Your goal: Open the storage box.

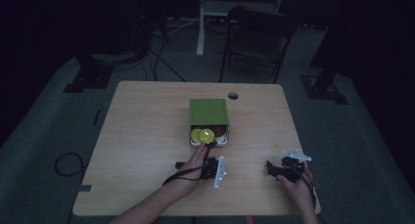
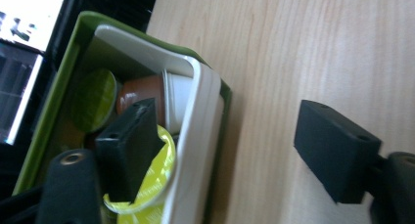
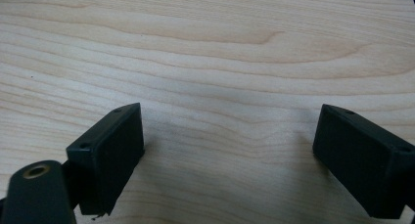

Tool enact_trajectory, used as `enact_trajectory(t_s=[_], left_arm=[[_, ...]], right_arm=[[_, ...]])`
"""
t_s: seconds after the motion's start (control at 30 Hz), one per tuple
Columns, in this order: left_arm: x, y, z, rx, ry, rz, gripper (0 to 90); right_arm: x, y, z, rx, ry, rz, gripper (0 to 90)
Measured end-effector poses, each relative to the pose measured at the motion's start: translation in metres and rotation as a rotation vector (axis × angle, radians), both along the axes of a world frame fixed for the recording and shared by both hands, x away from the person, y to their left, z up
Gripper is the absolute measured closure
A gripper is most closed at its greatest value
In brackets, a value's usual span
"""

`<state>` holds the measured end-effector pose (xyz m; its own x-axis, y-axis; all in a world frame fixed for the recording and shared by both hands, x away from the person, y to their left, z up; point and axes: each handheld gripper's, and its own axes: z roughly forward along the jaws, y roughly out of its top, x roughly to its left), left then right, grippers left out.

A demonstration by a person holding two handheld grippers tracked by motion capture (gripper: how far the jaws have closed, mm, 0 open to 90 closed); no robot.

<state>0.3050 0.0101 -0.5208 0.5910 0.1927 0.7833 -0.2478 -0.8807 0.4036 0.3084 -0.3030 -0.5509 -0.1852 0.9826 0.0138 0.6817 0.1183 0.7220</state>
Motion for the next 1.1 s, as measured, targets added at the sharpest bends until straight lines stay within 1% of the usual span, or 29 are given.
enact_trajectory(t_s=[0.07, 0.1, 0.13, 0.2, 0.27, 0.33, 0.43, 0.5, 0.57, 0.63, 0.67, 0.7, 0.73, 0.77, 0.83, 0.9, 0.93, 0.97, 1.03, 1.1], left_arm=[[0.003, -0.002, -0.002, 0.021, -0.036, -0.007, 27.2], [0.004, -0.003, -0.003, 0.033, -0.051, -0.001, 28.2], [0.005, -0.004, -0.004, 0.046, -0.062, 0.002, 30.7], [0.008, -0.006, -0.005, 0.066, -0.087, 0.012, 31.1], [0.009, -0.007, -0.006, 0.083, -0.101, 0.012, 33.7], [0.010, -0.009, -0.008, 0.088, -0.103, 0.003, 37.9], [0.012, -0.013, -0.009, 0.099, -0.111, -0.003, 40.1], [0.013, -0.014, -0.009, 0.097, -0.114, 0.002, 41.8], [0.015, -0.015, -0.010, 0.090, -0.099, 0.006, 44.4], [0.014, -0.016, -0.013, 0.101, -0.103, 0.002, 46.5], [0.014, -0.017, -0.014, 0.102, -0.095, 0.002, 47.6], [0.014, -0.018, -0.015, 0.104, -0.096, 0.003, 48.9], [0.015, -0.018, -0.016, 0.116, -0.114, 0.000, 48.9], [0.015, -0.019, -0.017, 0.113, -0.119, 0.000, 49.1], [0.017, -0.019, -0.018, 0.129, -0.147, 0.003, 49.2], [0.019, -0.020, -0.020, 0.121, -0.148, 0.012, 49.8], [0.020, -0.021, -0.020, 0.136, -0.157, 0.015, 50.2], [0.022, -0.021, -0.020, 0.145, -0.153, 0.020, 51.5], [0.024, -0.023, -0.022, 0.139, -0.143, 0.024, 54.9], [0.025, -0.024, -0.023, 0.148, -0.150, 0.033, 55.4]], right_arm=[[0.000, 0.000, 0.000, 0.000, 0.000, 0.000, 11.1], [0.000, 0.000, 0.000, 0.000, 0.000, 0.000, 11.1], [0.000, 0.000, 0.000, 0.000, 0.000, 0.000, 11.1], [0.000, 0.000, 0.000, 0.000, 0.000, 0.000, 11.1], [0.000, 0.000, 0.000, 0.000, 0.000, 0.000, 11.1], [0.000, 0.000, 0.000, 0.000, 0.000, 0.000, 11.1], [0.000, 0.000, 0.000, 0.000, 0.000, 0.000, 11.1], [0.000, 0.000, 0.000, 0.000, 0.000, 0.000, 11.1], [0.000, 0.000, 0.000, 0.000, 0.000, 0.000, 11.1], [0.000, 0.000, 0.000, 0.000, 0.000, 0.000, 11.1], [0.000, 0.000, 0.000, 0.000, 0.000, 0.000, 11.1], [0.000, 0.000, 0.000, 0.000, 0.000, 0.000, 11.1], [0.000, 0.000, 0.000, 0.000, 0.000, 0.000, 11.1], [0.000, 0.000, 0.000, 0.000, 0.000, 0.000, 11.0], [0.000, 0.000, 0.000, 0.000, 0.000, 0.000, 11.1], [0.000, 0.000, 0.000, 0.000, 0.000, 0.000, 11.1], [0.000, 0.000, 0.000, 0.000, 0.000, 0.000, 11.1], [0.000, 0.000, 0.000, 0.000, 0.000, 0.000, 11.1], [0.000, 0.000, 0.000, 0.000, 0.000, 0.000, 11.1], [0.000, 0.000, 0.000, 0.000, 0.000, 0.000, 11.1]])
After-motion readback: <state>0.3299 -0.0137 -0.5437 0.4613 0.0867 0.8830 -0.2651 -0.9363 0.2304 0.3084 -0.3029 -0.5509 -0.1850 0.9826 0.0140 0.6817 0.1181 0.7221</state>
